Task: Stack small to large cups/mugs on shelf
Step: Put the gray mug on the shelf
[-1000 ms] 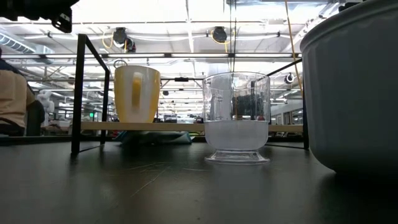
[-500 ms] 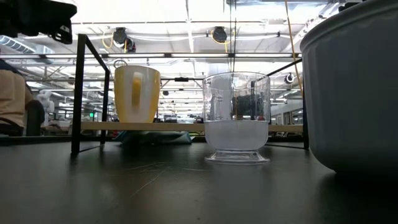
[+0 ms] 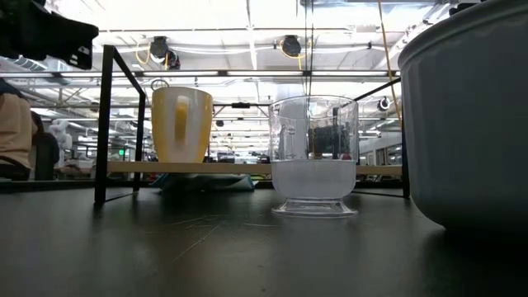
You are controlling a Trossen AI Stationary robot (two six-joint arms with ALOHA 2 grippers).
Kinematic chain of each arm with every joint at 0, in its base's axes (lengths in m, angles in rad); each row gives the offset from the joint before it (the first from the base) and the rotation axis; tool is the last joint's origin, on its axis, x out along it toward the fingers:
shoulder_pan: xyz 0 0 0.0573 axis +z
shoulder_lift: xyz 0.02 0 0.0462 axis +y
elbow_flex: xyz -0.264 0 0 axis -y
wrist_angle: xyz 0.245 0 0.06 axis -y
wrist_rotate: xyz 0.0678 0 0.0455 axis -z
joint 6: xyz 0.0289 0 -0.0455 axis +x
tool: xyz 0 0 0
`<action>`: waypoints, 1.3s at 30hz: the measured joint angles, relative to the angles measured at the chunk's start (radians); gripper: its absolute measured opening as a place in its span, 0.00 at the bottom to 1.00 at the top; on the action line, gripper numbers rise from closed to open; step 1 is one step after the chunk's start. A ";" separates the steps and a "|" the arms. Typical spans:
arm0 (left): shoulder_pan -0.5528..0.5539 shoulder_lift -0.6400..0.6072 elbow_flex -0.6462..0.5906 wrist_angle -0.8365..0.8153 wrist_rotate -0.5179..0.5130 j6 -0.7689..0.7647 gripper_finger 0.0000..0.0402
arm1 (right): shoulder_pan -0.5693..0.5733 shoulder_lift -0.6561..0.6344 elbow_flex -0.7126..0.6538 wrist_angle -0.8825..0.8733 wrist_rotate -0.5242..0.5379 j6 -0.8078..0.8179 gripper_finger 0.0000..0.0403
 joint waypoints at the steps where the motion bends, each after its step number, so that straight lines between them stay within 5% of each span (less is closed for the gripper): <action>1: 0.005 -0.005 0.000 -0.004 0.001 -0.007 0.00 | 0.000 0.000 0.000 0.000 0.000 0.002 0.06; 39: 0.025 -0.034 0.000 -0.038 0.088 -0.014 0.01 | 0.000 0.000 0.000 0.008 0.000 0.052 0.06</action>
